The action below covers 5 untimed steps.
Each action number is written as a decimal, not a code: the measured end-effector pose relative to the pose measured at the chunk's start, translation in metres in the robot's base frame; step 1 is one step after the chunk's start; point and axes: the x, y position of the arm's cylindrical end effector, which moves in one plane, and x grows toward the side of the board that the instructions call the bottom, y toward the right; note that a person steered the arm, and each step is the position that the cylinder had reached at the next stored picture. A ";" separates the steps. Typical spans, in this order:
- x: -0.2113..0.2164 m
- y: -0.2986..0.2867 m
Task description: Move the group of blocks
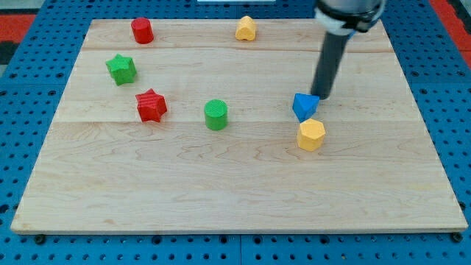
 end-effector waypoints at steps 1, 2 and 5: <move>0.034 -0.067; 0.033 -0.100; 0.077 -0.279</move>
